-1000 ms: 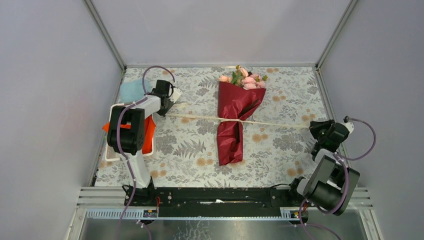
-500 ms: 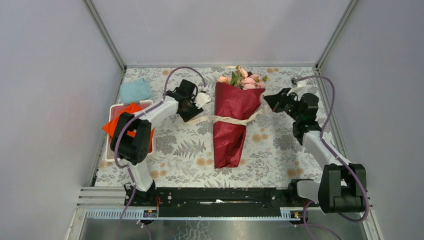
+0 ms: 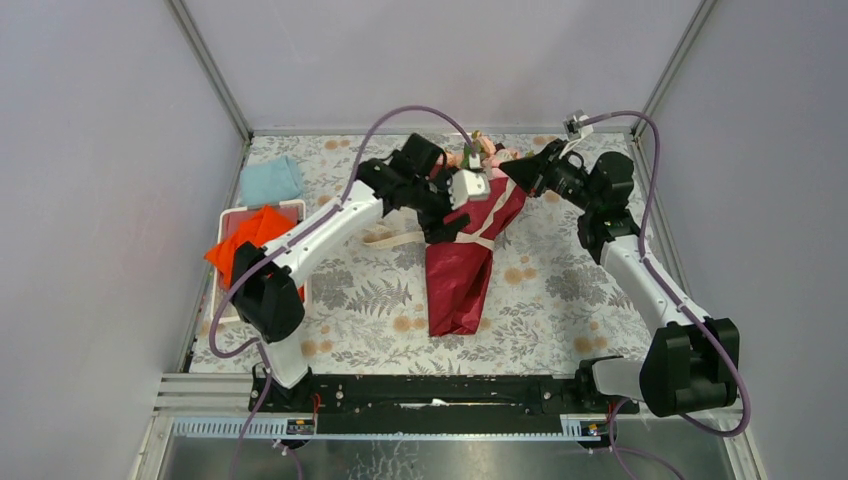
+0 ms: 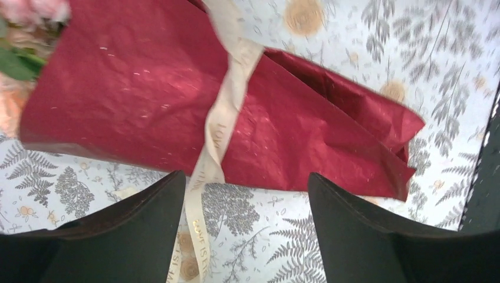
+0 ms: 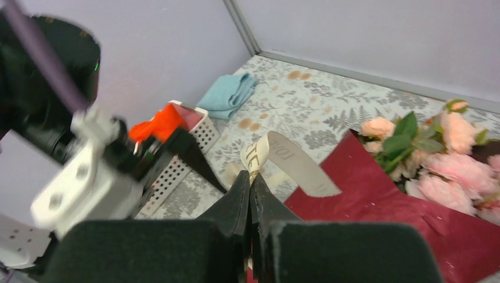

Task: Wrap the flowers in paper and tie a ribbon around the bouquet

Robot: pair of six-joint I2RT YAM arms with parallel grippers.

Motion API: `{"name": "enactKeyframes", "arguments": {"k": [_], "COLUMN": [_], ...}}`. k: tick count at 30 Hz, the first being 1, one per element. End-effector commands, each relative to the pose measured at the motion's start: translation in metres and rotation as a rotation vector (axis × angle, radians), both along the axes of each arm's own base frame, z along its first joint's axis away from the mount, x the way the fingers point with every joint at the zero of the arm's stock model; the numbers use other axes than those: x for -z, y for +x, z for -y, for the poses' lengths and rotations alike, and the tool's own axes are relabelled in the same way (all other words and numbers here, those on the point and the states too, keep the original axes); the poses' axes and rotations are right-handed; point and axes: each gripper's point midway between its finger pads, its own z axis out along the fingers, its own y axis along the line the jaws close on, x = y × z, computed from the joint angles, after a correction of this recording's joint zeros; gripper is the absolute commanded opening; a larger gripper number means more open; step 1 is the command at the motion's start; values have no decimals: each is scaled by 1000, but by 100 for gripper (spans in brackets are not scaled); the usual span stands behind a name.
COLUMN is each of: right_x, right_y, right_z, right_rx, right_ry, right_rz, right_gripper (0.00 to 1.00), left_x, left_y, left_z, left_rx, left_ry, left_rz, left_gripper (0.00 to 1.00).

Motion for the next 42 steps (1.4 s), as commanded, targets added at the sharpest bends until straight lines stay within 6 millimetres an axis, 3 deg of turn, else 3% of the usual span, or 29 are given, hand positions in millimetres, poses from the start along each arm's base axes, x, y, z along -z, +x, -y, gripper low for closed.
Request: {"name": "enactKeyframes", "arguments": {"k": [1,3,5,12,15,17,19,22,23,25,26,29,34,42], "right_x": [-44,-47,-51,-60,-60,-60,-59,-52,-48,-36,-28,-6,13,35], "right_y": [-24,-27,-28,-25,-22,-20,-18,-18,-18,-18,-18,-16,-18,-8], "right_z": [-23,-28,-32,-35,-34,-33,-33,-33,-33,-32,-30,-22,-18,-22], "right_rx": [-133,-154,-167,-170,-157,-143,-140,-140,-140,-127,-116,-61,-25,-33], "right_ry": [87,123,162,241,256,278,294,301,298,279,260,232,282,374], "right_rz": [74,79,80,75,72,67,57,36,23,-11,-28,-84,-135,-234], "right_gripper": [0,0,0,0,0,0,0,0,7,35,44,59,69,66], "left_x": [-62,-81,-86,-82,-81,-80,-76,-72,-72,-72,-73,-68,-62,-57], "left_y": [27,28,27,49,54,51,49,44,44,44,45,45,41,43], "left_z": [22,38,50,70,77,80,83,84,83,80,77,71,70,74], "left_rx": [-34,-13,4,4,-10,4,-1,5,0,-13,-19,-28,-13,-19], "left_ry": [-277,-370,-431,-487,-510,-526,-544,-556,-556,-556,-560,-560,-558,-559], "left_rz": [-24,-58,-102,-112,-141,-169,-209,-257,-258,-266,-266,-281,-299,-324], "left_gripper": [84,85,87,90,84,74,55,10,0,0,0,0,0,0]}}
